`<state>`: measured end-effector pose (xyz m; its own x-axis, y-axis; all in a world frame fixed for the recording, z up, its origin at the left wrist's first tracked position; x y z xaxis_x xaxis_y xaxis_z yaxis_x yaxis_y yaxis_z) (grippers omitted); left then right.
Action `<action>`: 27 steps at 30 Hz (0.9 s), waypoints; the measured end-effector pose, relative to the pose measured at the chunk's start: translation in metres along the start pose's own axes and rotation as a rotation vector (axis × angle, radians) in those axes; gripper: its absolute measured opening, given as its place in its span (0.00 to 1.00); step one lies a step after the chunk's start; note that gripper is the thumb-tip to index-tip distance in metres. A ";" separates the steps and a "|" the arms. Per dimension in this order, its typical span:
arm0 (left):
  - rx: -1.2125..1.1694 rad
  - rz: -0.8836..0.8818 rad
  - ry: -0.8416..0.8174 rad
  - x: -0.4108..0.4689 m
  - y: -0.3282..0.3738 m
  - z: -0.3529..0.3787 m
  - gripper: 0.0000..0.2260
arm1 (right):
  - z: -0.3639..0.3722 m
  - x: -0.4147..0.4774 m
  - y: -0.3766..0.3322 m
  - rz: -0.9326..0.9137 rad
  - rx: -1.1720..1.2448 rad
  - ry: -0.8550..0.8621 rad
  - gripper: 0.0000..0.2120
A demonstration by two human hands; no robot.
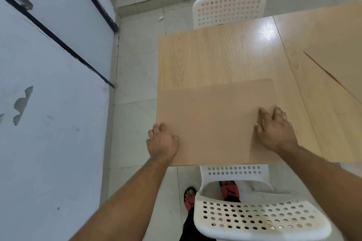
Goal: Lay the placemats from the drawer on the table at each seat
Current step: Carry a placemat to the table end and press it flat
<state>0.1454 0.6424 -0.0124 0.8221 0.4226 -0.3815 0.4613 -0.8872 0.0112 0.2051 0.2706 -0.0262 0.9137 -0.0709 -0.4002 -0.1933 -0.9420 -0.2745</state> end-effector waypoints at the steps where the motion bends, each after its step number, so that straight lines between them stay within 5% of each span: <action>1: 0.007 -0.001 -0.001 0.001 0.000 -0.001 0.24 | -0.001 -0.001 -0.001 0.000 -0.006 0.003 0.30; 6: 0.014 0.056 0.018 0.003 0.025 -0.013 0.28 | -0.012 -0.002 -0.012 -0.028 -0.004 0.067 0.30; 17: -0.028 0.500 0.054 -0.002 0.199 -0.011 0.28 | -0.029 0.047 -0.033 -0.106 0.015 0.091 0.30; 27: 0.007 0.542 0.108 0.001 0.230 0.037 0.28 | 0.001 0.078 -0.028 -0.223 -0.073 0.125 0.35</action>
<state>0.2399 0.4314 -0.0439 0.9710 -0.0782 -0.2258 -0.0389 -0.9841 0.1735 0.2816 0.2918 -0.0509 0.9688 0.1054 -0.2242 0.0399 -0.9596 -0.2786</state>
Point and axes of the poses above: each hand's wrist, its own x-axis towards the middle knuckle, its own z-axis out of the palm, y = z × x, the point moved 8 cm from there along x, towards the middle knuckle, and after that the axes turned 5 degrees about x, right-handed, at the moved point
